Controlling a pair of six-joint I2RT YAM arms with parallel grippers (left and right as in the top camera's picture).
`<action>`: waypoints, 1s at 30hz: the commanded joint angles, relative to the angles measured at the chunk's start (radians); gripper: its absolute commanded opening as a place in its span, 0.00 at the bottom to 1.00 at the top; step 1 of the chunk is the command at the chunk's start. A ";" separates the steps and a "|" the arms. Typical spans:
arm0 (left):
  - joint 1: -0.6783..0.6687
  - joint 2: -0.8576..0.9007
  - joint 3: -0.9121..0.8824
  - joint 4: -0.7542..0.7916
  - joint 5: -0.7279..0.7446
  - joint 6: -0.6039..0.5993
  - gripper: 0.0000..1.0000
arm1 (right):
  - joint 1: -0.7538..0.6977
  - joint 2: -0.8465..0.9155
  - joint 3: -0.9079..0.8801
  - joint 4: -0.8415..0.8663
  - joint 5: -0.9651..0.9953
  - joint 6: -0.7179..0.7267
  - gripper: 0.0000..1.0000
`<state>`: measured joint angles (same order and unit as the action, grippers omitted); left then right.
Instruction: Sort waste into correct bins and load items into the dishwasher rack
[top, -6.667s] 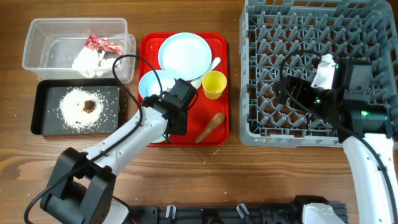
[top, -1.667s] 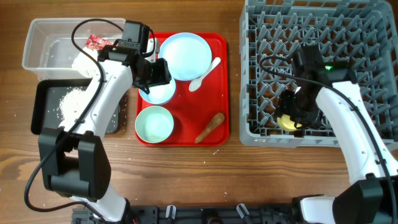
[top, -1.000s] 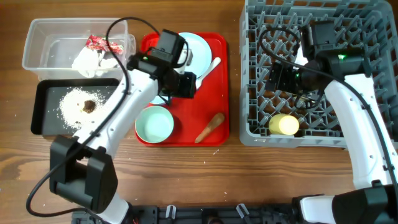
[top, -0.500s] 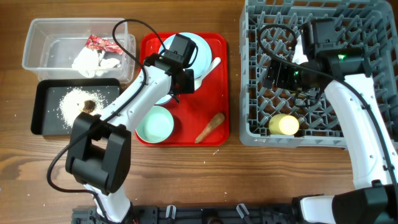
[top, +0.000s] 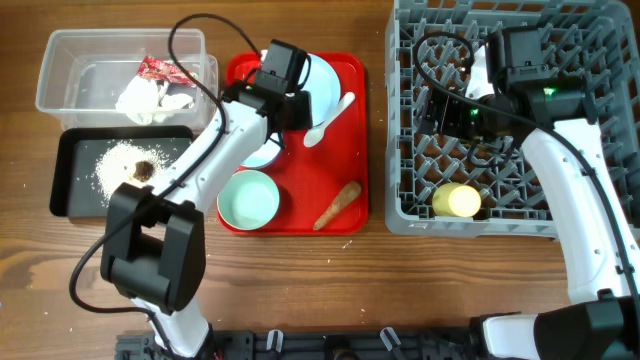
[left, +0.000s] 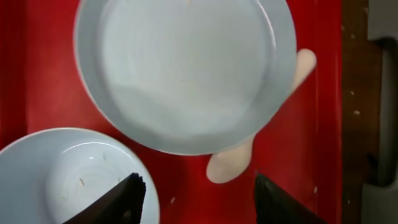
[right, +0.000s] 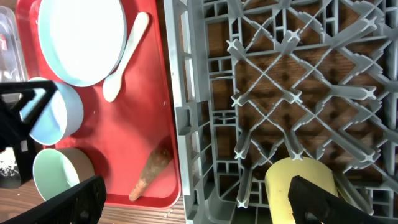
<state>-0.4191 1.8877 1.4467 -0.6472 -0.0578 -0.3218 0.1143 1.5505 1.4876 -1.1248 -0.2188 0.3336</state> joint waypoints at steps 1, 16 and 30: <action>-0.058 0.003 0.018 -0.060 0.107 0.180 0.57 | 0.001 0.010 0.016 0.003 -0.018 -0.019 0.95; -0.213 0.012 -0.129 -0.319 0.297 0.633 0.70 | 0.001 0.010 0.016 0.000 -0.019 -0.019 0.95; -0.290 0.133 -0.171 -0.164 0.145 0.629 0.43 | 0.001 0.010 0.016 -0.005 -0.019 -0.016 0.95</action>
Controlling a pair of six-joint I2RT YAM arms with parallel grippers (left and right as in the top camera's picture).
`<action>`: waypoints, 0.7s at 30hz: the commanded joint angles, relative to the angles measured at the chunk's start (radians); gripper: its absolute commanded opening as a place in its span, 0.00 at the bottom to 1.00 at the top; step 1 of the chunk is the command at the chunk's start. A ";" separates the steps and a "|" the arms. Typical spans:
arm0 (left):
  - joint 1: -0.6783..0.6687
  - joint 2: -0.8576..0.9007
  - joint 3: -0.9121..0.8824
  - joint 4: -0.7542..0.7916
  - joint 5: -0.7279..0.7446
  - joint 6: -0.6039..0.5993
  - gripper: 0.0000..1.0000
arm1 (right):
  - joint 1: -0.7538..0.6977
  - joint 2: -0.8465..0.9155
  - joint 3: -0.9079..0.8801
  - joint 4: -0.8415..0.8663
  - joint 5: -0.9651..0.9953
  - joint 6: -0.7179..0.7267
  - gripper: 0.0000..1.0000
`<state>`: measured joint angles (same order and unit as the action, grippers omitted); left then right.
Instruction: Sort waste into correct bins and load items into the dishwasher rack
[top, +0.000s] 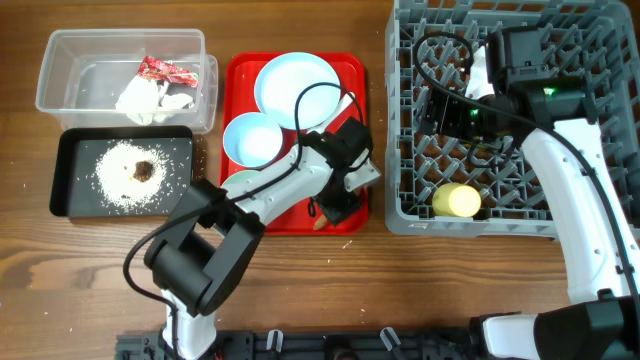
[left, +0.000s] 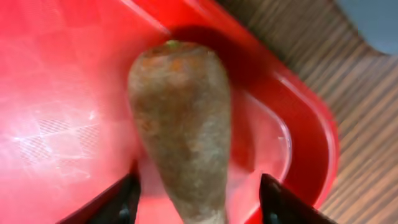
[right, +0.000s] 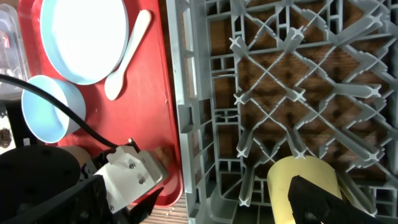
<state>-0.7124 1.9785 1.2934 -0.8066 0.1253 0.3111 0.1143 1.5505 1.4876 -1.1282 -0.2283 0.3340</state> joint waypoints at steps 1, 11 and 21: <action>0.003 0.042 -0.017 -0.011 -0.038 -0.004 0.19 | 0.001 0.010 0.016 -0.002 -0.010 -0.017 0.95; 0.071 -0.188 0.238 -0.149 -0.146 -0.254 0.04 | 0.001 0.010 0.016 -0.002 -0.010 -0.018 0.95; 0.801 -0.320 0.164 -0.165 -0.232 -0.753 0.04 | 0.001 0.010 0.016 0.000 -0.010 -0.017 0.95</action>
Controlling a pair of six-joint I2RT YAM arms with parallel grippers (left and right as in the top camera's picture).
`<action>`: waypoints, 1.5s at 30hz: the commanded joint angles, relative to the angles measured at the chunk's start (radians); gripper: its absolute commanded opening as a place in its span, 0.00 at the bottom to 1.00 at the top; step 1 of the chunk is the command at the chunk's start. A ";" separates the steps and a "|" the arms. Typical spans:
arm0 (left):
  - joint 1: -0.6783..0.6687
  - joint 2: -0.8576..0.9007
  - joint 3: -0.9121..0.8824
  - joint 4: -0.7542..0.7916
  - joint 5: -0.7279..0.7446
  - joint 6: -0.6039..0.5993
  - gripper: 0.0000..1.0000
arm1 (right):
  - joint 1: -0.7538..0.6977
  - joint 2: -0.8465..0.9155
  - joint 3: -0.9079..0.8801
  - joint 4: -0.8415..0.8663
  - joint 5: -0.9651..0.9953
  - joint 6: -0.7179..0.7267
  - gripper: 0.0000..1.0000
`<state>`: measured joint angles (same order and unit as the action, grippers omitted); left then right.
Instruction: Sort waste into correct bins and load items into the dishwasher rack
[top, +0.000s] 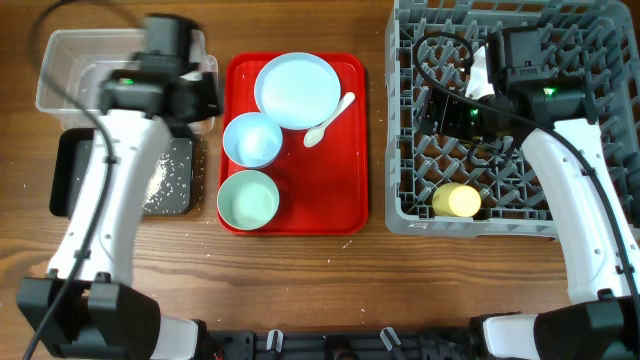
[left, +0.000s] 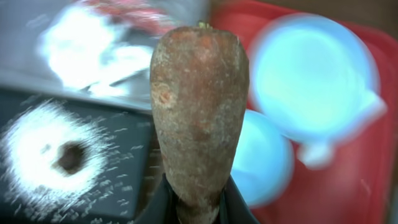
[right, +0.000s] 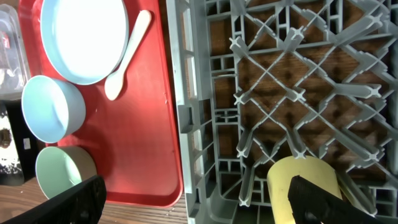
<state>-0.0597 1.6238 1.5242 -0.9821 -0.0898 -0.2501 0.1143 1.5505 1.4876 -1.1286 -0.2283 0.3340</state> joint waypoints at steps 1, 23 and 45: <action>0.194 0.050 -0.097 0.024 -0.016 -0.232 0.04 | 0.001 0.010 0.016 0.000 -0.010 -0.017 0.95; 0.299 0.048 -0.270 0.198 -0.021 -0.307 0.35 | 0.037 0.010 0.016 0.124 -0.160 -0.016 0.94; 0.253 -0.244 -0.144 0.060 0.063 -0.094 1.00 | 0.678 0.467 0.007 0.496 -0.037 0.409 0.58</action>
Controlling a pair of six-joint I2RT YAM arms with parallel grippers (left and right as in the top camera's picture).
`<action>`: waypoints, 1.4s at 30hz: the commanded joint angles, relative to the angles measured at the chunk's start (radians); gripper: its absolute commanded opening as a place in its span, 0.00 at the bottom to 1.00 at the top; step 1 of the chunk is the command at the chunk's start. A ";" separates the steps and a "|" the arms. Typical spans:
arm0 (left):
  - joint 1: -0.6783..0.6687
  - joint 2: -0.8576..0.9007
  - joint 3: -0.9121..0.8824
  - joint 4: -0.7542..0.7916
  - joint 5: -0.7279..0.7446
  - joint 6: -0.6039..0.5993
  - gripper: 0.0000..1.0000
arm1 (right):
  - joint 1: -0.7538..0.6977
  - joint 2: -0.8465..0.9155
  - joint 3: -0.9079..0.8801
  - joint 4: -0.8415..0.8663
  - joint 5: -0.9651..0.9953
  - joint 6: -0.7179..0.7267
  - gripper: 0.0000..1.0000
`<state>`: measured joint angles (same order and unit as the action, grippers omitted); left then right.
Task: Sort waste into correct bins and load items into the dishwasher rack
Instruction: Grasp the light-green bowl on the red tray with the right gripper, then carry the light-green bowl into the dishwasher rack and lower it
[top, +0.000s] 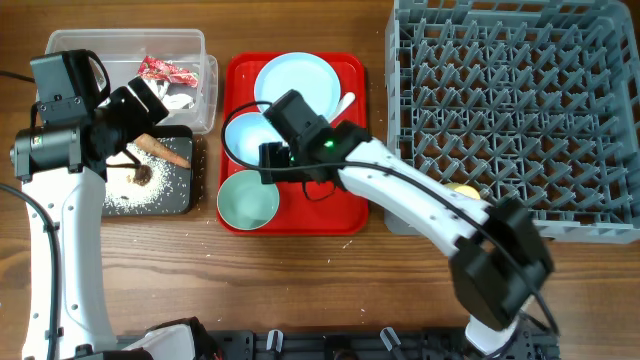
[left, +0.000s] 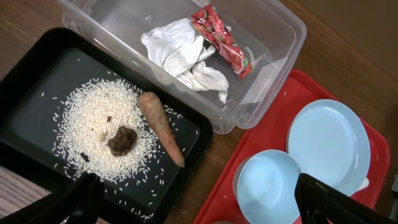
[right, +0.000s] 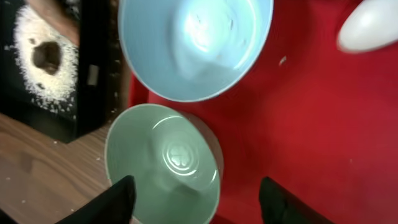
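Observation:
A brown carrot (left: 160, 127) lies on the rice in the black tray (left: 37, 93). My left gripper (left: 208, 202) hovers open above it, holding nothing. On the red tray (top: 345, 190) sit a blue plate (top: 296, 85), a blue bowl (right: 193, 43), a green bowl (right: 165, 165) and a white spoon (right: 373, 25). My right gripper (right: 202, 202) is open just over the green bowl, with a finger on either side of its near half. A yellow cup (top: 462, 190) lies in the grey rack (top: 520, 100), partly hidden behind my right arm.
A clear bin (left: 261, 37) behind the black tray holds white tissue (left: 180, 53) and a red wrapper (left: 224, 37). A dark lump (left: 122, 140) sits in the rice. The right arm stretches from the rack's front across the red tray.
The carrot, then held in my left gripper above the bins, now lies on the black tray and that gripper is open. My right arm has moved from the rack to the green bowl.
My left gripper was open over the blue plate while the carrot lay on the red tray. Then it was open around the carrot, then held it over the bins. Now the carrot is in the black tray. My right arm stayed over the rack until now.

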<state>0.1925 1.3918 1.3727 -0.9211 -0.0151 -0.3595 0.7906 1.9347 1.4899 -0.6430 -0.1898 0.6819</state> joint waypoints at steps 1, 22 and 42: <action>0.001 -0.012 0.007 -0.001 -0.012 0.016 1.00 | 0.001 0.103 0.005 0.014 -0.083 0.063 0.54; 0.001 -0.012 0.007 -0.001 -0.012 0.016 1.00 | -0.009 0.187 0.001 -0.011 -0.225 0.150 0.04; 0.001 -0.012 0.007 -0.001 -0.012 0.016 1.00 | -0.339 -0.409 0.002 -0.305 1.043 0.084 0.04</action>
<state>0.1925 1.3918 1.3727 -0.9215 -0.0174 -0.3592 0.4904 1.5265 1.4876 -0.9840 0.5541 0.7437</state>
